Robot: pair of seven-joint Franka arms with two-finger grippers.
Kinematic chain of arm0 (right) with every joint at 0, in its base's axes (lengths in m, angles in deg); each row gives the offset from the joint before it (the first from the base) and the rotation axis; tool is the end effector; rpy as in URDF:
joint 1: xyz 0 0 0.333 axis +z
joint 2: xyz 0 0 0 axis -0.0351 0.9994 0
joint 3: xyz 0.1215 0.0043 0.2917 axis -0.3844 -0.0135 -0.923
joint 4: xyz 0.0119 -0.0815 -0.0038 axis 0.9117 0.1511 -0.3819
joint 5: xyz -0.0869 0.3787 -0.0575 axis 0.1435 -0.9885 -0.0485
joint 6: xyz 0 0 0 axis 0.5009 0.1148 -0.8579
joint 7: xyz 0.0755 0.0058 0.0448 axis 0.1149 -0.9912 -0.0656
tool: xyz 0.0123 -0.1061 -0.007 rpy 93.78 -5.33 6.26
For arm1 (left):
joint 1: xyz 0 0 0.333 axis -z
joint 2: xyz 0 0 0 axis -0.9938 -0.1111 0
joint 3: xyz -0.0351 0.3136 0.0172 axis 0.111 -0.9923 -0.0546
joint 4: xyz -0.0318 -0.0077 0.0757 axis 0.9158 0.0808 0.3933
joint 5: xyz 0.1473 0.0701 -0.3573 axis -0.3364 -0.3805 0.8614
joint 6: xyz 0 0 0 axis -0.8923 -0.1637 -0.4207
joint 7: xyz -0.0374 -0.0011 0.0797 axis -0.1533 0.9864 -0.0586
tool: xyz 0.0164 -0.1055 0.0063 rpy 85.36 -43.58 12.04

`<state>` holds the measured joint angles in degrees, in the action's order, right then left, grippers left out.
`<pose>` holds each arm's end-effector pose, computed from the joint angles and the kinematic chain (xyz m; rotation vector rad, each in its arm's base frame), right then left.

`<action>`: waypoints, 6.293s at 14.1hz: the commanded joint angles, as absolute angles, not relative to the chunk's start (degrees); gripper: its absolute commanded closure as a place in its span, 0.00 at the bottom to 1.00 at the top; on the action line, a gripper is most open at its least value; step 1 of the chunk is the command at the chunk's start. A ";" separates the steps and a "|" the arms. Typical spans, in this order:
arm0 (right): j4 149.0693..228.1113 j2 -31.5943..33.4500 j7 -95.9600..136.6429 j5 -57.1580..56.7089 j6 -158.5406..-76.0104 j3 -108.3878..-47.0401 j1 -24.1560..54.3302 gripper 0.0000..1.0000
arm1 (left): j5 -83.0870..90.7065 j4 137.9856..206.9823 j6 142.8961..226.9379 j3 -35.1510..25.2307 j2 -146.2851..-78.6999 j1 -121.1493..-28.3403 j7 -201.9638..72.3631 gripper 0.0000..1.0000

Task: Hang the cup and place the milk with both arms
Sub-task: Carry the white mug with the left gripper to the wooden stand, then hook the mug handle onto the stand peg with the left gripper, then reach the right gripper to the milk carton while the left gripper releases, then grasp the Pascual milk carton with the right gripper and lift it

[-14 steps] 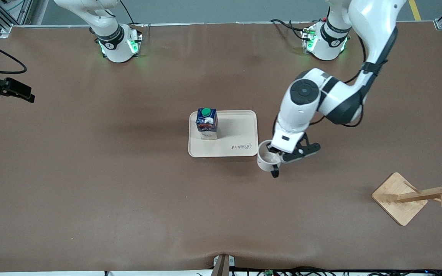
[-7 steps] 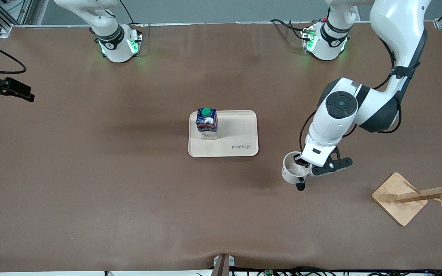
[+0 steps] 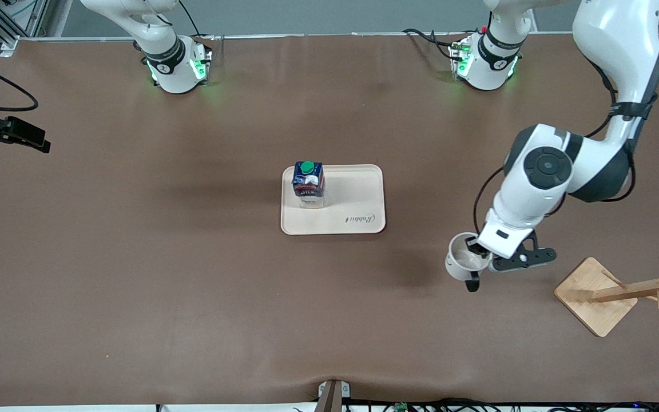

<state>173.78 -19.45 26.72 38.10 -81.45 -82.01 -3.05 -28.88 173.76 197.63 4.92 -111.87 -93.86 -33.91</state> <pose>0.5518 -0.0237 0.6280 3.1090 -0.1005 -0.2065 0.6434 -0.1637 0.3557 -3.0612 -0.2245 -0.2763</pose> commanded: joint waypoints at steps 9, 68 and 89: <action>174.03 -18.76 26.69 38.03 -83.22 -83.08 -1.22 0.00 | -30.32 174.29 198.45 5.45 -109.90 -98.56 -38.46 1.00; 177.90 0.75 71.96 23.51 -109.14 -83.25 34.98 0.00 | -16.17 156.97 173.92 6.77 -106.65 -122.11 -88.21 1.00; 166.83 3.58 74.01 30.29 -92.30 -83.08 31.06 1.00 | -10.72 157.41 179.38 9.04 -106.48 -125.46 -88.24 0.00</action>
